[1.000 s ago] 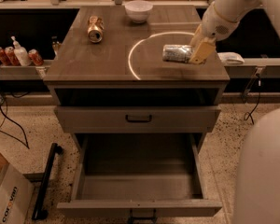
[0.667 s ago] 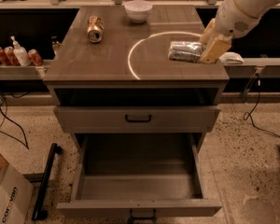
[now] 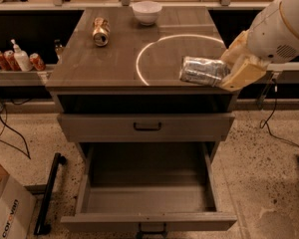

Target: Place redbull can into middle drawer

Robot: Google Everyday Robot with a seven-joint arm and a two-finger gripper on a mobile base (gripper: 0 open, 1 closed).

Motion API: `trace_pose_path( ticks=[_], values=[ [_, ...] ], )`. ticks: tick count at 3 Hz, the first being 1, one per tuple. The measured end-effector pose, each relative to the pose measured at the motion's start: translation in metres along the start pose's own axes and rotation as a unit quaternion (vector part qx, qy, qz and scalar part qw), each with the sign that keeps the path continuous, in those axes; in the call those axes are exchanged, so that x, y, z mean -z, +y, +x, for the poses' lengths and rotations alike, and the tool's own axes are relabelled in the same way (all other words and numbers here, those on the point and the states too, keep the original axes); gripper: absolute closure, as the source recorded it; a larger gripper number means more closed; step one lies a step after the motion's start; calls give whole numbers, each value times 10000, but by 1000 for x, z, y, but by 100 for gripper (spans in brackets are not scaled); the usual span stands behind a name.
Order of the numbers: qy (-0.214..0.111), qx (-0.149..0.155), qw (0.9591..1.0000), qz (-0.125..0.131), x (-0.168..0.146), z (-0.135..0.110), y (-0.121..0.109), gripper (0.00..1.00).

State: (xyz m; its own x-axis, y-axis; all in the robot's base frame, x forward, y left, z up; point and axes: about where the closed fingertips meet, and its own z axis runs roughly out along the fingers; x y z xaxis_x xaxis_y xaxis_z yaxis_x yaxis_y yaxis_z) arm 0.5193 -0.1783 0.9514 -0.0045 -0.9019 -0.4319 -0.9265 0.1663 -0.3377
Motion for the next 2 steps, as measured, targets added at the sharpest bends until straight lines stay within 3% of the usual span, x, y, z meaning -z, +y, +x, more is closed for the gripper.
trace_pose_path(
  ticks=[1,2],
  values=[
    [157,-278,9992,-238,-35,13,43,100],
    [393,-670,9944,-716,-90,38,85,100]
  ],
)
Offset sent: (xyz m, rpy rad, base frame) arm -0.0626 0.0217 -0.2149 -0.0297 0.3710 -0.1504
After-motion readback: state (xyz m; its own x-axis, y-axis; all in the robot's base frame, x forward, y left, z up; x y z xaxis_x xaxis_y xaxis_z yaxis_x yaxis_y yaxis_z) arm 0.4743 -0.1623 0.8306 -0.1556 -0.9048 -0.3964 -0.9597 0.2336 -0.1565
